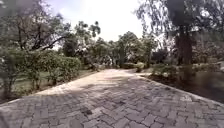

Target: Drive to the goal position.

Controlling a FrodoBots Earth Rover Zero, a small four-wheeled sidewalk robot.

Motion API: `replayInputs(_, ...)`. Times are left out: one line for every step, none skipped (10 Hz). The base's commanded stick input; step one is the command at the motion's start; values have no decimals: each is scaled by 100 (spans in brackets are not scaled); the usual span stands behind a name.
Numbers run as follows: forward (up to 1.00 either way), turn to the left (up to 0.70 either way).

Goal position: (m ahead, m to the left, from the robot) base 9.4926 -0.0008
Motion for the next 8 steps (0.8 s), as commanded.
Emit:
replayInputs(70,0)
replayInputs(70,0)
replayInputs(70,0)
replayInputs(70,0)
replayInputs(70,0)
replayInputs(70,0)
replayInputs(70,0)
replayInputs(70,0)
